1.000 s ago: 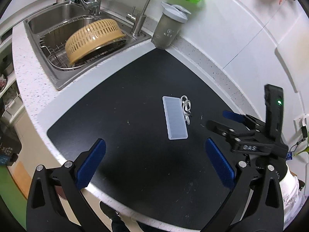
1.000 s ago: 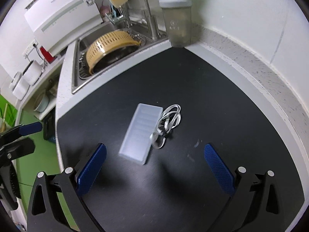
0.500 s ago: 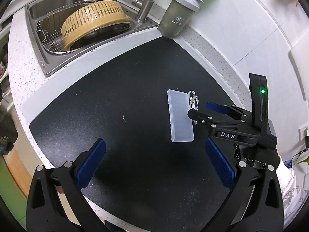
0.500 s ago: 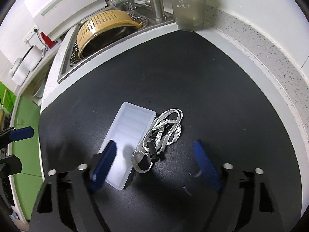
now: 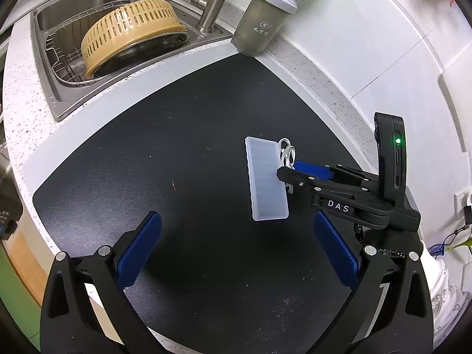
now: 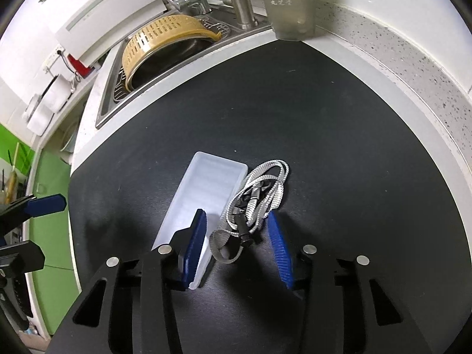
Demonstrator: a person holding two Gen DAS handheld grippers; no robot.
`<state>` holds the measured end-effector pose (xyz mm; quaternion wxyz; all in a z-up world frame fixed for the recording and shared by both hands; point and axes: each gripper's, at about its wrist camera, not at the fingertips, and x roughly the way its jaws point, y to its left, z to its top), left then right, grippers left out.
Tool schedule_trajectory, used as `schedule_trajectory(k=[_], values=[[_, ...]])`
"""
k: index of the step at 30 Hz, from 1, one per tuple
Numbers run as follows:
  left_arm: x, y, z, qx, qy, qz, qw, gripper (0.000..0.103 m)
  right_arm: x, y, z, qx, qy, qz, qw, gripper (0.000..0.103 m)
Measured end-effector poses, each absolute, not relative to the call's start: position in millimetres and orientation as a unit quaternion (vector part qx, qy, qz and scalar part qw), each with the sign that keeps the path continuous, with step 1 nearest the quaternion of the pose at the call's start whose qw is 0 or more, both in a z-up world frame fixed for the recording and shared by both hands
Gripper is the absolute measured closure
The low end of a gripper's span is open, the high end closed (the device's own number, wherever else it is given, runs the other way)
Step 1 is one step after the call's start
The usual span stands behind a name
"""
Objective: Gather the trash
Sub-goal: 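Lower the right tool onto the grey cable and close on it, then close the left tool on the translucent box while the right tool lifts the grey cable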
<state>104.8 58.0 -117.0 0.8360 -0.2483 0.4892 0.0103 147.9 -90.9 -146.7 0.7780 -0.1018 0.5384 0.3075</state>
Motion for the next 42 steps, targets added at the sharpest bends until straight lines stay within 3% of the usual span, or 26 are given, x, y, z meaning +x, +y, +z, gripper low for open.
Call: schedule_trajectory(k=[6,12,30,42], values=[[106,58,-119,-0.25,0.491,0.01,0.834,0.003,149,-93,-147,-0.088,0.543,0.314,0.774,0.071],[105,54,-117,-0.248,0.49,0.006,0.836,0.003,148,-91,-146,-0.069,0.548,0.324,0.768,0.094],[142,14,-121,-0.205,0.509,-0.013,0.836,0.003,144,-123,-97,-0.063,0.511,0.301,0.803,0.094],[183,-16,-159,-0.15,0.54,0.033,0.827,0.003,149,-161,-77,-0.054,0.494,0.286,0.819,0.094]])
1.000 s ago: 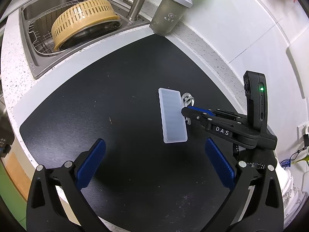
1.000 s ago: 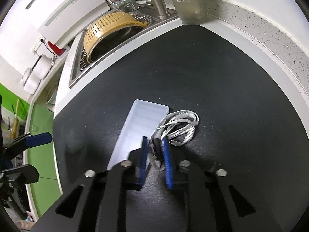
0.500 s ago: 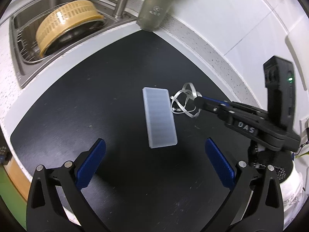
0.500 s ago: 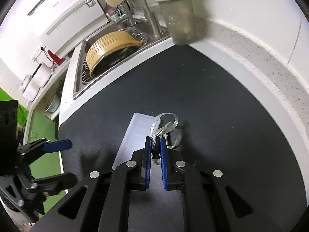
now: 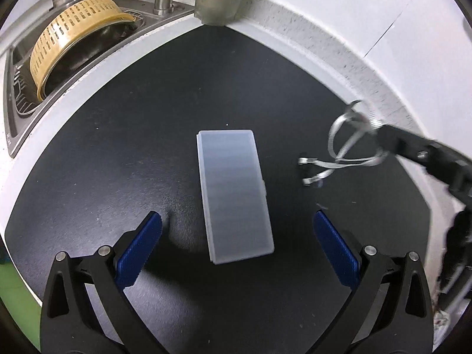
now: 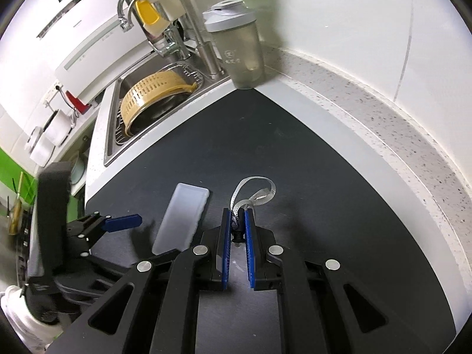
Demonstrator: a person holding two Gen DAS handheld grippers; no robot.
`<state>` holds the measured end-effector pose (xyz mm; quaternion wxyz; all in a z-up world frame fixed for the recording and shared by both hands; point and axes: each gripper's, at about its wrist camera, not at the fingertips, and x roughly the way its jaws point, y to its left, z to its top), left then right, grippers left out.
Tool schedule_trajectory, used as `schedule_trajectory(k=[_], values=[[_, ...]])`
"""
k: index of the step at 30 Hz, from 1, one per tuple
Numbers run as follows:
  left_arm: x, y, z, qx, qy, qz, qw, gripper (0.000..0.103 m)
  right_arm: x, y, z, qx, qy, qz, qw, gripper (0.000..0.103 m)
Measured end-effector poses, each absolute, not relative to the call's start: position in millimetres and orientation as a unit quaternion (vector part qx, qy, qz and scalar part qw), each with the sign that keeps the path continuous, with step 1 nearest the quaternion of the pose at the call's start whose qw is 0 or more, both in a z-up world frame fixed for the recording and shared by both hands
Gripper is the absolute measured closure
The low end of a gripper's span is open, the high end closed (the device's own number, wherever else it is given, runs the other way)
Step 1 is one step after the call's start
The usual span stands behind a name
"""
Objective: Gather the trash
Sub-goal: 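Close the left tool on the translucent box while the right tool lifts the grey cable, then carry the cable and translucent box over the pink bin and open both tools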
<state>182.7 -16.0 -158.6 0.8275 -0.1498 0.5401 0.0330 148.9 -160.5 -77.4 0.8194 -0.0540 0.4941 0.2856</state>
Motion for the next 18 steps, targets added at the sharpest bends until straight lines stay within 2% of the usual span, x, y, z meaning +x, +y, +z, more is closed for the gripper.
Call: schedule_trajectory(k=[5,8,13,18], values=[[187,-24,-168,-0.13,0.543,0.051,0.828,0.004,150,-169,-78,-0.053,0.494,0.284,0.82,0.094],[190,-27,-168,-0.104,0.54,0.069,0.832,0.015,150,-172,-77,-0.051,0.493,0.284,0.821,0.094],[191,-24,-164,-0.08,0.537,0.09,0.835,0.054,147,-173,-77,-0.05,0.492,0.286,0.821,0.094],[189,-21,-164,-0.087,0.539,0.079,0.834,0.054,143,-170,-74,-0.053,0.489,0.29,0.821,0.094]])
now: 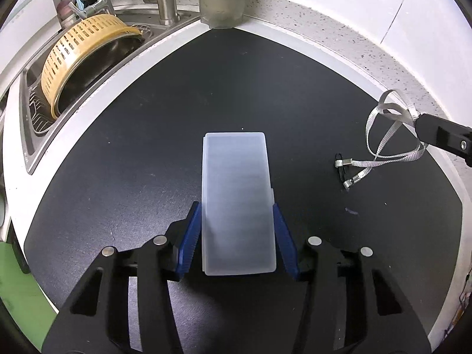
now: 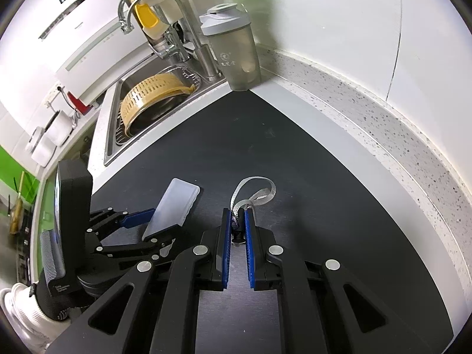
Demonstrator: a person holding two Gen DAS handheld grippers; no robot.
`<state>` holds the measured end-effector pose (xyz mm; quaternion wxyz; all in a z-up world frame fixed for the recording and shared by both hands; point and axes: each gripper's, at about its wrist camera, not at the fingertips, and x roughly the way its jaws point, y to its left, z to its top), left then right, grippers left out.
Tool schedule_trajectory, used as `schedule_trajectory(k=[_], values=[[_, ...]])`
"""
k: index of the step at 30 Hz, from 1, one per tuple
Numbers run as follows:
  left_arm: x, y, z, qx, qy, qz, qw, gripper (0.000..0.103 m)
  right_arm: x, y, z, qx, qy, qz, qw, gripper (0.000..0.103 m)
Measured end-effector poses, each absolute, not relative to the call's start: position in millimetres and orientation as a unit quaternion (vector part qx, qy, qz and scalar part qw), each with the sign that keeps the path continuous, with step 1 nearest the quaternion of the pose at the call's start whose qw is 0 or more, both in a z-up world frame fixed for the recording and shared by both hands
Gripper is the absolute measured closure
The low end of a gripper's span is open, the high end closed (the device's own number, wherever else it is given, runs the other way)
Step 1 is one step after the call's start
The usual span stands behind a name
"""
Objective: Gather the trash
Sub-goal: 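Carry the cable and translucent box over the pink bin and open both tools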
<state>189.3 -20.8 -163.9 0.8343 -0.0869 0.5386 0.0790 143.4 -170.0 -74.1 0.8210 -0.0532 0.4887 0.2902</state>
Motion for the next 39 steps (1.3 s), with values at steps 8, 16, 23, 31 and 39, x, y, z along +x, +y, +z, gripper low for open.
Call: schedule_trajectory(k=[8,16,23,31,39], values=[[170,-19,-143,-0.092,0.527,0.067,0.842,0.054,133,-158,-60,-0.061,0.478,0.299,0.824,0.094],[126,4,-97,-0.103,0.502,0.066,0.856,0.054,102,-122,-27,-0.077,0.452,0.336,0.823,0.094],[55,45,-58,-0.124,0.476,0.085,0.867,0.054,55,-69,8,-0.097,0.414,0.392,0.816,0.094],[-52,110,-34,-0.161,0.451,0.145,0.866,0.054,-10,12,24,-0.121,0.386,0.472,0.783,0.094],[-160,174,-57,-0.214,0.445,0.219,0.841,0.054,-70,109,-19,-0.157,0.403,0.543,0.72,0.094]])
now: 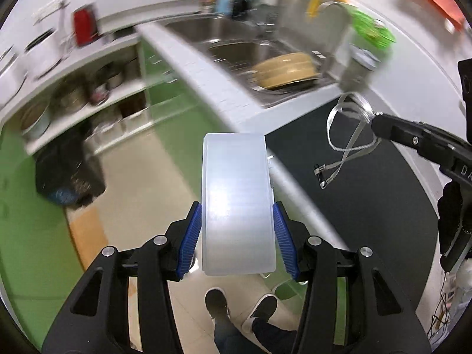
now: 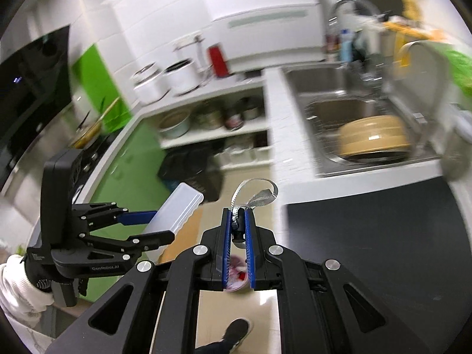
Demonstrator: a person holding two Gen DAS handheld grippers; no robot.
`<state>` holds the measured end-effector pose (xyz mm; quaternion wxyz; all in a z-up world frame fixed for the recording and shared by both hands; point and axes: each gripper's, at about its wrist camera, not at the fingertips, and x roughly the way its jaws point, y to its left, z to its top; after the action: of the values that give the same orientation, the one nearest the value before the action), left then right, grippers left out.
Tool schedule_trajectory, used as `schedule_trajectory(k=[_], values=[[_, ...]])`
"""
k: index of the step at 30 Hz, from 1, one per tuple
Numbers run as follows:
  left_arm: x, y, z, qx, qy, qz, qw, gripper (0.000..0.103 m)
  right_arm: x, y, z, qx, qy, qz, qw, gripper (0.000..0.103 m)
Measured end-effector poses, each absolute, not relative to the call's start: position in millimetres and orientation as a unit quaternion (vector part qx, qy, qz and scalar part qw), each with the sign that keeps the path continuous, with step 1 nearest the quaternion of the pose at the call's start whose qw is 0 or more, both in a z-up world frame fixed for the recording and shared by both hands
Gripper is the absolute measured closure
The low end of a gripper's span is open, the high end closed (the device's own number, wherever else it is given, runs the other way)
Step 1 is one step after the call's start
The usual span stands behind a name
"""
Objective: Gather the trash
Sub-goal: 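Carry the cable and translucent box over the pink bin and open both tools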
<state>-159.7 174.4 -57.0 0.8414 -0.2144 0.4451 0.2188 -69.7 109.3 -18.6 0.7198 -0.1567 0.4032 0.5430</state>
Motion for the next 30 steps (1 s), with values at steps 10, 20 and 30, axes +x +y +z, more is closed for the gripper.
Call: schedule_trajectory(k=[10,20,30], values=[[-256,246,-174,-0.299,0.463,0.277,0.787,0.054,-123,213,-139,-0.205,0.456,0.58,0.644,0.094],[-298,301,-353,-0.396,0.469,0.275,0.74,0.054,-155,278,-307,-0.248,0.503,0.581,0.59,0.094],[-316,331,-474,-0.459,0.463,0.271,0.708,0.046,-173,301,-422,-0.292,0.533,0.571,0.552,0.094]])
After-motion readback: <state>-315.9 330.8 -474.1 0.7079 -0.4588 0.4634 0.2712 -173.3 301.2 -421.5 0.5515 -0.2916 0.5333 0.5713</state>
